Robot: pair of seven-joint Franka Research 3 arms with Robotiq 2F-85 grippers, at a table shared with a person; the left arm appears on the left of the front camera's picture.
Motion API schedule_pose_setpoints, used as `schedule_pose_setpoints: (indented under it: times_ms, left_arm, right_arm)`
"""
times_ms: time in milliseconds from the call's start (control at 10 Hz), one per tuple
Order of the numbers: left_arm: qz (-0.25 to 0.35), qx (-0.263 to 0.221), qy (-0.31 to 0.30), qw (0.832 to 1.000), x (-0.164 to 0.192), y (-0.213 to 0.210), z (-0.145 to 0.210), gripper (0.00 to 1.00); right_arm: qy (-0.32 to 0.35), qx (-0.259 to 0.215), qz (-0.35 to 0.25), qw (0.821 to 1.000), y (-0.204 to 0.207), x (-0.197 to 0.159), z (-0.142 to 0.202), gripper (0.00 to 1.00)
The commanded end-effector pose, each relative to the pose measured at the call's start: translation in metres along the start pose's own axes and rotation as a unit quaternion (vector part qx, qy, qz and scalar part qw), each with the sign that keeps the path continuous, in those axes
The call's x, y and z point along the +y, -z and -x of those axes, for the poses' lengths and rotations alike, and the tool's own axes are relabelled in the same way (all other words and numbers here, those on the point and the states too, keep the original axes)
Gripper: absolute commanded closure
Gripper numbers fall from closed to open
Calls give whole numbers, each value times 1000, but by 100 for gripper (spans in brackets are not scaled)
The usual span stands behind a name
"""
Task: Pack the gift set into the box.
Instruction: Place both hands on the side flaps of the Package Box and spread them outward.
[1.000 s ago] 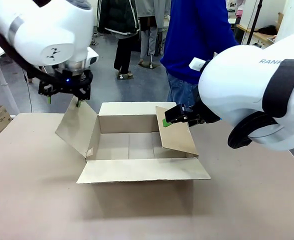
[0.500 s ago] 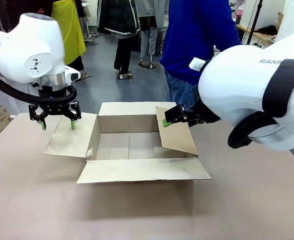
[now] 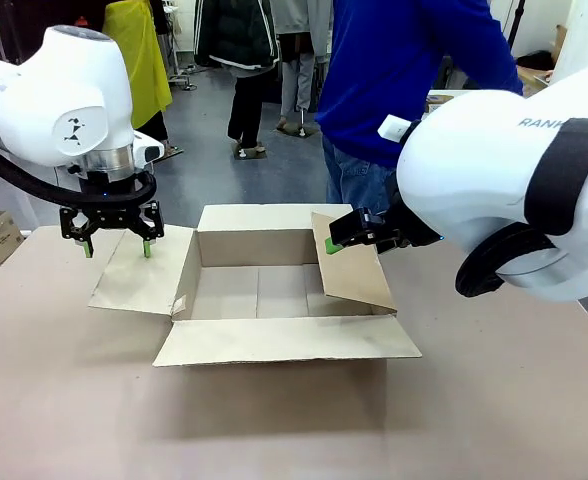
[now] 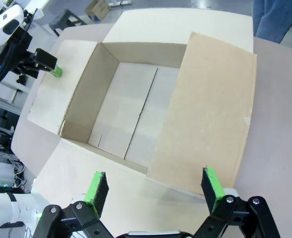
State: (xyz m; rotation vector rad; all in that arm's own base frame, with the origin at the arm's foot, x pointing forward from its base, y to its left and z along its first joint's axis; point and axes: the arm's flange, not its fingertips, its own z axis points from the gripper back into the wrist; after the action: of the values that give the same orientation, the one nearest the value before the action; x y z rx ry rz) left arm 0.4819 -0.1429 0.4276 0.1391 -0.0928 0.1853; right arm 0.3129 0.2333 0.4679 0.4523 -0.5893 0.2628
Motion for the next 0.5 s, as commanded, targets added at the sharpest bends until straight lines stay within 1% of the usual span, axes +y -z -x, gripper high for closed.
schedule_pose_setpoints:
  times_ms: [0, 400]
  left_arm:
    - [-8, -6, -9, 1000, 1, -1, 0, 0]
    - [-8, -6, -9, 1000, 1, -1, 0, 0]
  right_arm:
    - [-2, -1, -12, 1000, -4, -1, -1, 0]
    - [-2, -1, -12, 1000, -4, -1, -1, 0]
